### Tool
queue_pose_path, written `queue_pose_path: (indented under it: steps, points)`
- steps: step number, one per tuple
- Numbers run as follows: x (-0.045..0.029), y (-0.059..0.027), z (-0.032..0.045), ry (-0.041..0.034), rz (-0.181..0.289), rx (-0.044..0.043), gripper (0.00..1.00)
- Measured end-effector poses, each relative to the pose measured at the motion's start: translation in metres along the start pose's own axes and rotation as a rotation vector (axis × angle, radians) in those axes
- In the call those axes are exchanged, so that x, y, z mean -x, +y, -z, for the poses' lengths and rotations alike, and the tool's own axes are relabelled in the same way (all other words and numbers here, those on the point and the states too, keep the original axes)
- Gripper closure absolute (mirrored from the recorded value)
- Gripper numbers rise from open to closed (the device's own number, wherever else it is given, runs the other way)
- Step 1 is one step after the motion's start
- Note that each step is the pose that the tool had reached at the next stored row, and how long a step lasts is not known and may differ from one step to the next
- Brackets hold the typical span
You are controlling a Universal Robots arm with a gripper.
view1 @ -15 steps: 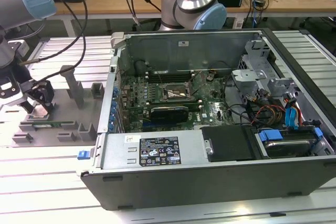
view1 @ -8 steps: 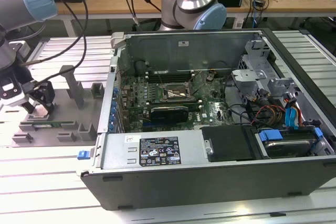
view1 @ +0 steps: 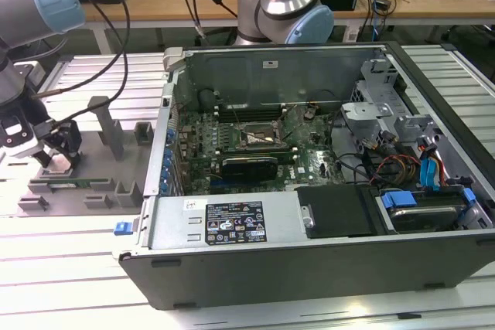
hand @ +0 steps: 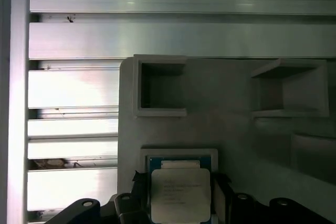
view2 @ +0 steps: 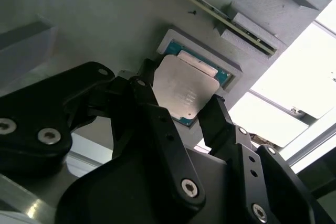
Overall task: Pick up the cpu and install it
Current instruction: 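Pick up the cpu and move it towards the insertion slot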
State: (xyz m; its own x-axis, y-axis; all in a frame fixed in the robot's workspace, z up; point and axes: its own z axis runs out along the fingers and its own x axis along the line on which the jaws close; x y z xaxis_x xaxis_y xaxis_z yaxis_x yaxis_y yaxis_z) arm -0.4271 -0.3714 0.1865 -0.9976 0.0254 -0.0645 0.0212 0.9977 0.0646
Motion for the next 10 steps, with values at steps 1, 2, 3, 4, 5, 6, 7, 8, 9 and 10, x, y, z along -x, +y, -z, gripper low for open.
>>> queue_pose_path:
  steps: [1,2,3,4,5,6,7,8,9,10]
  points:
    - [-0.0003,0.0000,0.0000,0.0000,0.000,0.0000,0.40]
    - [-0.0004,0.0000,0.0000,0.0000,0.000,0.0000,0.40]
    - [-0.0005,0.0000,0.0000,0.0000,0.000,0.0000,0.40]
    - [-0.0006,0.0000,-0.0001,0.0000,0.000,0.0000,0.40]
    - [-0.0006,0.0000,-0.0001,0.0000,0.000,-0.0006,0.40]
    - [-0.0006,-0.0001,-0.0001,0.0001,0.000,-0.0011,0.40]
    - [-0.0006,-0.0001,-0.0001,0.0001,0.000,-0.0013,0.40]
    - [-0.0006,-0.0001,-0.0001,0.0001,0.000,-0.0015,0.40]
    - [-0.0006,-0.0001,-0.0001,0.0001,0.000,-0.0017,0.40]
    - [-0.0006,-0.0001,-0.0002,0.0000,0.000,-0.0019,0.40]
